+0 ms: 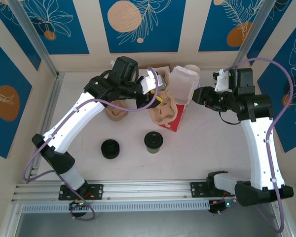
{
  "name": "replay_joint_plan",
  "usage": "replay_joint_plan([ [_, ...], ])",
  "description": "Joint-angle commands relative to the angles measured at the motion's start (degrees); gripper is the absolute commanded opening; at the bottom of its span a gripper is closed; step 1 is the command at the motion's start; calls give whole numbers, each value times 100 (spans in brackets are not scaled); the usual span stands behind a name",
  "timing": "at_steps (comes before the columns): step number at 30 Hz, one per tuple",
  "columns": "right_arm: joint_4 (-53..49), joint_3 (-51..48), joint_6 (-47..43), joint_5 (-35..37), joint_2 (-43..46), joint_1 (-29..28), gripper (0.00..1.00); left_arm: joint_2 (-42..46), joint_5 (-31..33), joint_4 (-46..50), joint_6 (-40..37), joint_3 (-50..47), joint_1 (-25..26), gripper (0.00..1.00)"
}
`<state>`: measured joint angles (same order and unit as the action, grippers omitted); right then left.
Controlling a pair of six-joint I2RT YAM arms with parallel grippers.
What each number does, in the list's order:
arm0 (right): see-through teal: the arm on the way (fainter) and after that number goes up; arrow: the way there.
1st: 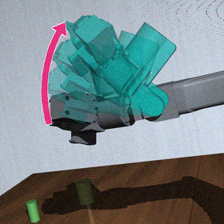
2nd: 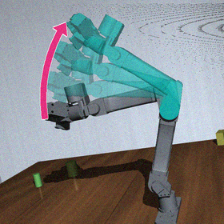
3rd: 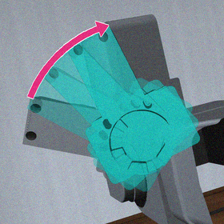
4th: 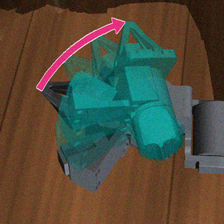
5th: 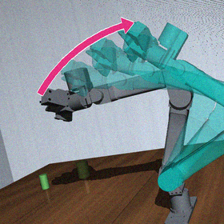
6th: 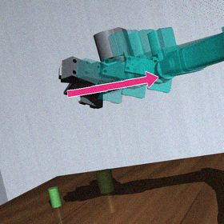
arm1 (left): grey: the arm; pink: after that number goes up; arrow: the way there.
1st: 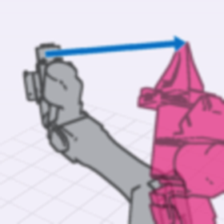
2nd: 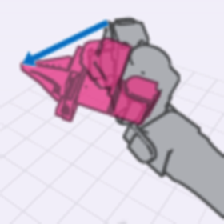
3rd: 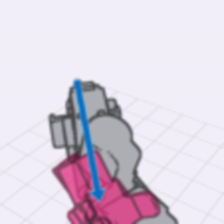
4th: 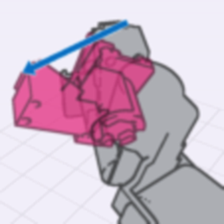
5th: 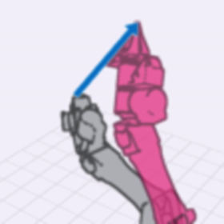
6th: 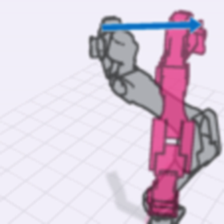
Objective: Pack the takeout coffee
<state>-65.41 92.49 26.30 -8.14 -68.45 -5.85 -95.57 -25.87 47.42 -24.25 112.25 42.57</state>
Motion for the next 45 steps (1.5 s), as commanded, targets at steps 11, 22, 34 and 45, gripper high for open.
replay_joint_plan([
  [11,1134,-409,198,788,-1245,214,57,-539,-336,-540,869,705,43,39],
  [22,1180,-86,110,431,-1788,232,30,-908,-444,-608,1259,1183,36,39],
  [34,582,109,-664,483,-994,239,0,-1082,-929,-834,1941,1372,57,38],
  [45,-175,-351,-1302,4,-114,238,0,-1183,-1671,-540,1888,1326,210,36],
])
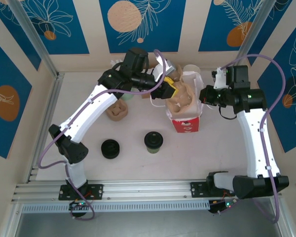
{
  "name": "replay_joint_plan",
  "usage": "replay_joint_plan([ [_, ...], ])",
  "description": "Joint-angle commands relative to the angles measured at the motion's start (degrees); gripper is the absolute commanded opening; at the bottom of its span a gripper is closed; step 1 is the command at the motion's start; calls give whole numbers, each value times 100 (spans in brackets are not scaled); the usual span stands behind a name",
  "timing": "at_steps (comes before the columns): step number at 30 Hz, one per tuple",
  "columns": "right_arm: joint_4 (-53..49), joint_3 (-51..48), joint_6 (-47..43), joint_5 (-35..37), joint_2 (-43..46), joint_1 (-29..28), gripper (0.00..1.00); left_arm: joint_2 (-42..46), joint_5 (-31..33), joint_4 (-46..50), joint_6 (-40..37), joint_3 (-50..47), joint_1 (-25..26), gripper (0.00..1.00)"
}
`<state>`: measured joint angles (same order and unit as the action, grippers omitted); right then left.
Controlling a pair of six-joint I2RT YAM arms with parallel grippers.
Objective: Pack the takeout coffee
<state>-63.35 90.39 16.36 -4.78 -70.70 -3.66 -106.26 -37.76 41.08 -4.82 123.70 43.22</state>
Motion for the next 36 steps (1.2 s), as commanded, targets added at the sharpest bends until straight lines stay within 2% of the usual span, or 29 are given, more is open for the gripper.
replay_joint_plan([
  [1,-432,-171,-330,-369,138,10,0,-129,-534,141,-89,183,158,36],
  [6,-564,-364,-430,-574,264,-11,0,-232,-944,401,-227,190,234,36],
  [16,-641,-521,-476,-452,379,-100,0,-384,-1420,675,-344,164,389,35],
  [36,-643,-671,-616,-531,530,-143,0,-880,-1406,1473,-674,240,438,34],
])
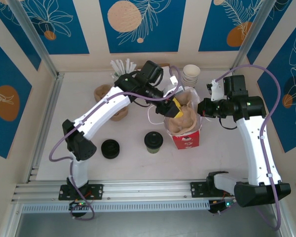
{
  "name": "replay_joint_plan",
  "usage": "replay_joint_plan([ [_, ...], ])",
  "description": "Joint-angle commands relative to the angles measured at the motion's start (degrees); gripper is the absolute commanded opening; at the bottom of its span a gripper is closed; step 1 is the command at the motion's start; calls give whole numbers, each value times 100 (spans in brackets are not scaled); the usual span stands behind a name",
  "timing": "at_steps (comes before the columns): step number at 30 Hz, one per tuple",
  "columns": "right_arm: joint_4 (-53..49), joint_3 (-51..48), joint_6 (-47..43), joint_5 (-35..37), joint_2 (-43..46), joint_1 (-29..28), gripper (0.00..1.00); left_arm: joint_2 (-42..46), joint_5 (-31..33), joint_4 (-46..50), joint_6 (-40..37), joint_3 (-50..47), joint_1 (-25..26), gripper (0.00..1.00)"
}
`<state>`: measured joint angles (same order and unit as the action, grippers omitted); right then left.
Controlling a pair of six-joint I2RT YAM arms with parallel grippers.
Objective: Pack the takeout coffee
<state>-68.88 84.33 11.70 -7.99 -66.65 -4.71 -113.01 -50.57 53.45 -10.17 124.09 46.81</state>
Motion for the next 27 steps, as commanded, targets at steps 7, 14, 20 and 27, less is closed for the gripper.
replay_joint_plan([
  [7,-115,-272,-226,-287,248,-48,0,-420,267,250,-173,278,74,34],
  [14,-143,-542,-309,-467,276,-46,0,-669,676,232,-149,370,78,33],
  [20,-152,-585,-323,-563,225,-44,0,-749,1027,235,-227,367,87,33],
  [27,-174,-491,-335,-493,166,-47,0,-740,1350,181,-312,370,111,32],
])
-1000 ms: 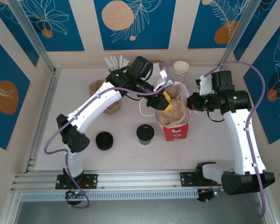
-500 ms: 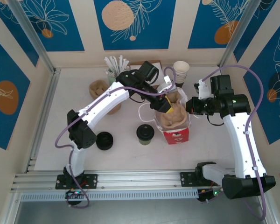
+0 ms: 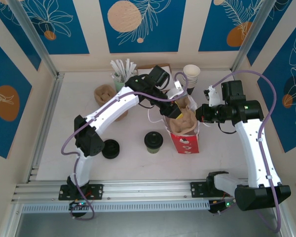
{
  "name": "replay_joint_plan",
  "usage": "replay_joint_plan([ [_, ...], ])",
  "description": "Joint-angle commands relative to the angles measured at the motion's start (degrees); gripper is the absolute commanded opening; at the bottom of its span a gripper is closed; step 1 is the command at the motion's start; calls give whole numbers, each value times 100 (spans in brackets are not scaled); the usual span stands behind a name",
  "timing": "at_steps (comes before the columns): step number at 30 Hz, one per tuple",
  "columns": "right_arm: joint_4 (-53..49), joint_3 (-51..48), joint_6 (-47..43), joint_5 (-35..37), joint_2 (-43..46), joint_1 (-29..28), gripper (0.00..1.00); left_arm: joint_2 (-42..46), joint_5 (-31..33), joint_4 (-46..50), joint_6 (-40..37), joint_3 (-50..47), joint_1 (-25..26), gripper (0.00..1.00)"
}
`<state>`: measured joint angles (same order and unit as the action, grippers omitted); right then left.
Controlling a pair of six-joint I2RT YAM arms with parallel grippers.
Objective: Pack the takeout coffee
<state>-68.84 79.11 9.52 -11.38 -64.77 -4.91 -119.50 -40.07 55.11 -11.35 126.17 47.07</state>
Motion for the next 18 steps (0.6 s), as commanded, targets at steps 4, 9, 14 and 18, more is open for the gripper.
replay_joint_plan([
  [4,-190,125,-44,-155,-61,-11,0,-91,739,59,-431,154,200,31],
  [9,-155,191,138,-153,-66,88,0,-86,875,108,-650,119,332,31],
  [14,-208,338,456,114,-161,216,0,-89,1019,175,-810,110,425,31],
  [18,-229,399,592,234,-244,253,0,-104,1133,150,-782,112,443,31],
])
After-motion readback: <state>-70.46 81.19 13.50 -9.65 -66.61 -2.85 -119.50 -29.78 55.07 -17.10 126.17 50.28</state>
